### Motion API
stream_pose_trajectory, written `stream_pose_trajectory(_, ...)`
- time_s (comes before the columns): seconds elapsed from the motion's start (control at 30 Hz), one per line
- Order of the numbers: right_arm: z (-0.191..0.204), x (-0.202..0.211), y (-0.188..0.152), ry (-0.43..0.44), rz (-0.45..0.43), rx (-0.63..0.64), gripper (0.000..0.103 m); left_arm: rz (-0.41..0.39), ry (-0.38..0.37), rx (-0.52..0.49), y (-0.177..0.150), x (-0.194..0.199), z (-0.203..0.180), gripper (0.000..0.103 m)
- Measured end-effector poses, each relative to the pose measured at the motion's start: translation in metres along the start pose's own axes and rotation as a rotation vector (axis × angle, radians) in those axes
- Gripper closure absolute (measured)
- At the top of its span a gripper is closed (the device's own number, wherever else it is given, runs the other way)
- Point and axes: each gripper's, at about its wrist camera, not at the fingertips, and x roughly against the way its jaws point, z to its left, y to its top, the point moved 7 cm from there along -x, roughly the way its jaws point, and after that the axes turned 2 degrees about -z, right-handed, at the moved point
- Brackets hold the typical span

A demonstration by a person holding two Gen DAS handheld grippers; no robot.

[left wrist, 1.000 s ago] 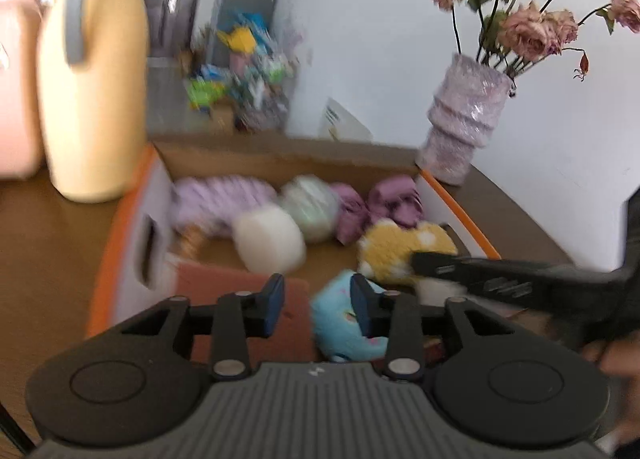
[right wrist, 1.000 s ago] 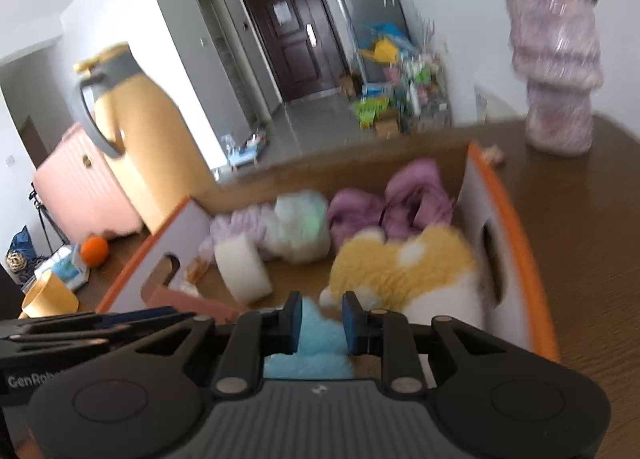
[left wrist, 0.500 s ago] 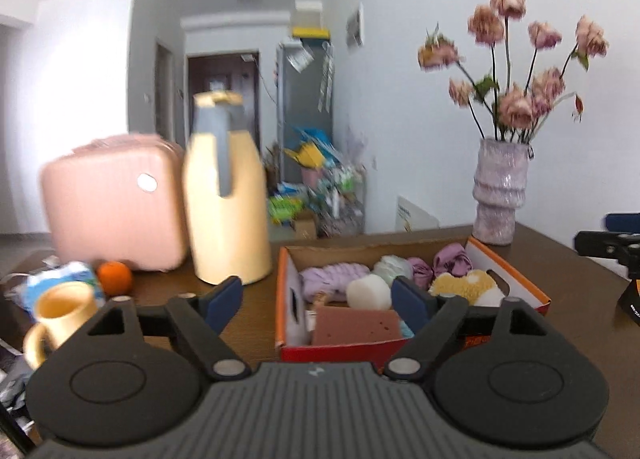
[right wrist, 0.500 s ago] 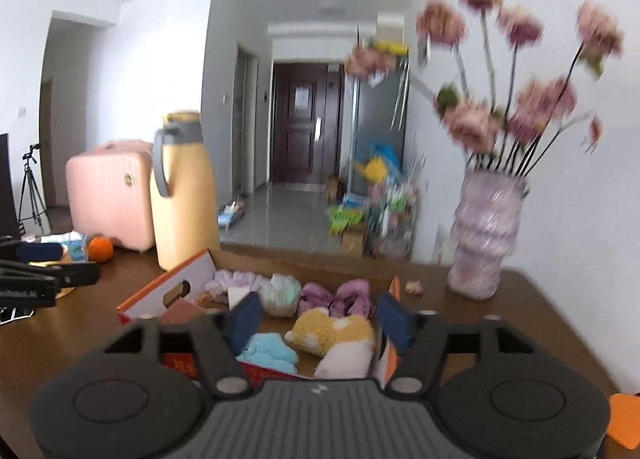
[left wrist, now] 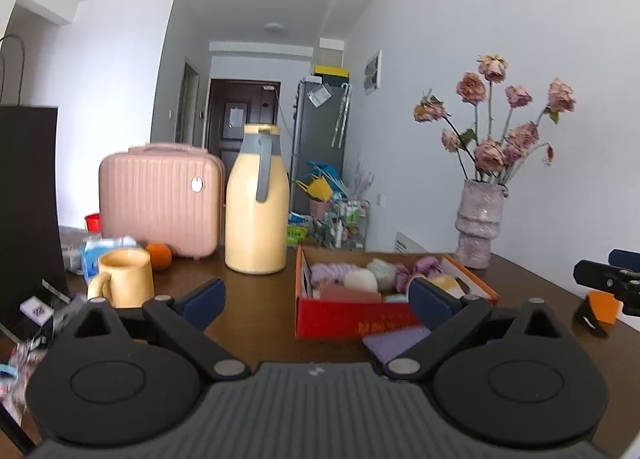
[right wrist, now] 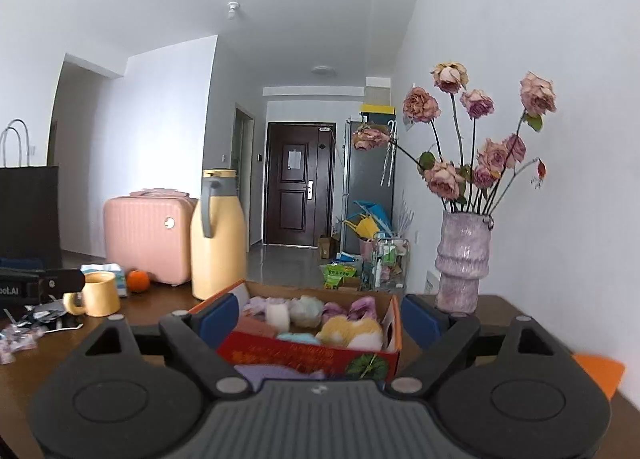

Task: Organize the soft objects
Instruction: 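Withdraw both grippers from the box toward the lavender pouch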

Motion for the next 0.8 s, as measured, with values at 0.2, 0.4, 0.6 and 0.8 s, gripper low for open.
stream_pose_trajectory(0.2, 0.016, 0.046, -0.035, 0.029, 0.033, -0.052, 0.015, 0.057, -0.024, -0.022, -0.035, 0.034, -0.004, 0.002)
stream_pose_trajectory(0.4, 0.028, 0.074, -0.068, 0.049, 0.077, -0.067, 0.015, 0.103, -0.048, -0.025, -0.065, 0.052, -0.008, 0.002)
stream_pose_trajectory(0.6, 0.026, 0.077, -0.081, 0.041, 0.107, -0.077, 0.015, 0.134, -0.065, -0.031, -0.078, 0.052, -0.017, 0.002)
stream_pose_trajectory(0.8, 0.017, 0.066, -0.078, 0.036, 0.107, -0.104, 0.015, 0.137, -0.065, -0.030, -0.071, 0.040, -0.019, 0.002)
